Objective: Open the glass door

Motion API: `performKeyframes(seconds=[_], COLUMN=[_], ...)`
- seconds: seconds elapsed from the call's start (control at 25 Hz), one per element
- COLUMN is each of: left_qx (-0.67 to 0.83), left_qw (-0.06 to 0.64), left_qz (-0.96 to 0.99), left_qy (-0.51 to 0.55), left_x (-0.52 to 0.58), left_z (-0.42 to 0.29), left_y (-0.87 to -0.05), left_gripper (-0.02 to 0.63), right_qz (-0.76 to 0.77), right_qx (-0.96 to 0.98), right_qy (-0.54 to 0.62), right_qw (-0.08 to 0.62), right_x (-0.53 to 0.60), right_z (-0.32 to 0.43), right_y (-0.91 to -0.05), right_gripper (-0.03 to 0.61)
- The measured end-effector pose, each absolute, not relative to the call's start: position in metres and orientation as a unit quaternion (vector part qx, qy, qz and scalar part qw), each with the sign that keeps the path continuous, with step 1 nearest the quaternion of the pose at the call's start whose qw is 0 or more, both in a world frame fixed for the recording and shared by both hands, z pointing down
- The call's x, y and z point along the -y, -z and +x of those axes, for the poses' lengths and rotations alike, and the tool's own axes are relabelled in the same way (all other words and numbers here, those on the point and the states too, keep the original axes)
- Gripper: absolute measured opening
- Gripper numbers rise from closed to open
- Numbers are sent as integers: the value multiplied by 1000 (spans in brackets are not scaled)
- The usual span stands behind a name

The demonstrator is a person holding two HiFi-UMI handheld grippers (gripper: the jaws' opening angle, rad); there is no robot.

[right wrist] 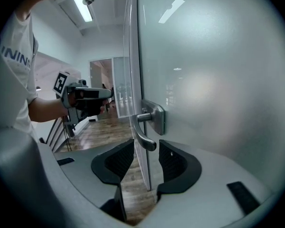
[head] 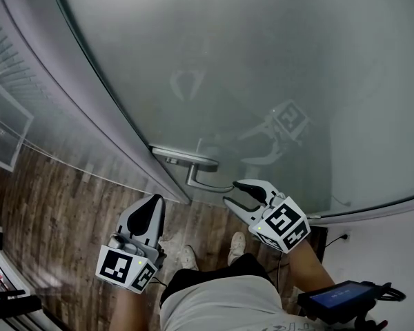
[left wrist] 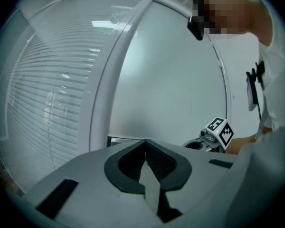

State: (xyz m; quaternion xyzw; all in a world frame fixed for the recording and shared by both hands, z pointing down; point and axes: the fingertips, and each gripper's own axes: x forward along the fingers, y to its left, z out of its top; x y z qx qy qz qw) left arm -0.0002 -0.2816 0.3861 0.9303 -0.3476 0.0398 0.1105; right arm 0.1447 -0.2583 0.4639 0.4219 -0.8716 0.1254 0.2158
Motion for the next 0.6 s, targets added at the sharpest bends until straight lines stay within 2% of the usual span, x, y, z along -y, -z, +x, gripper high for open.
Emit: performKeyframes(seconds=[0.12, 0.6], left_qx=[345, 331], left_qw=[109, 111], left_qz=[931, 937], left_qy=[-40, -30], left_x=[281, 293], left_z=[0, 4], left_y=[-384, -380], left_gripper=[2, 2], right_qz=[428, 438], right_qx=[870, 866], right_qy=[-129, -151], right_qw=[208, 188], right_x=[259, 263], right_z=[146, 145], right_y=[-462, -473], right_gripper=[106, 101])
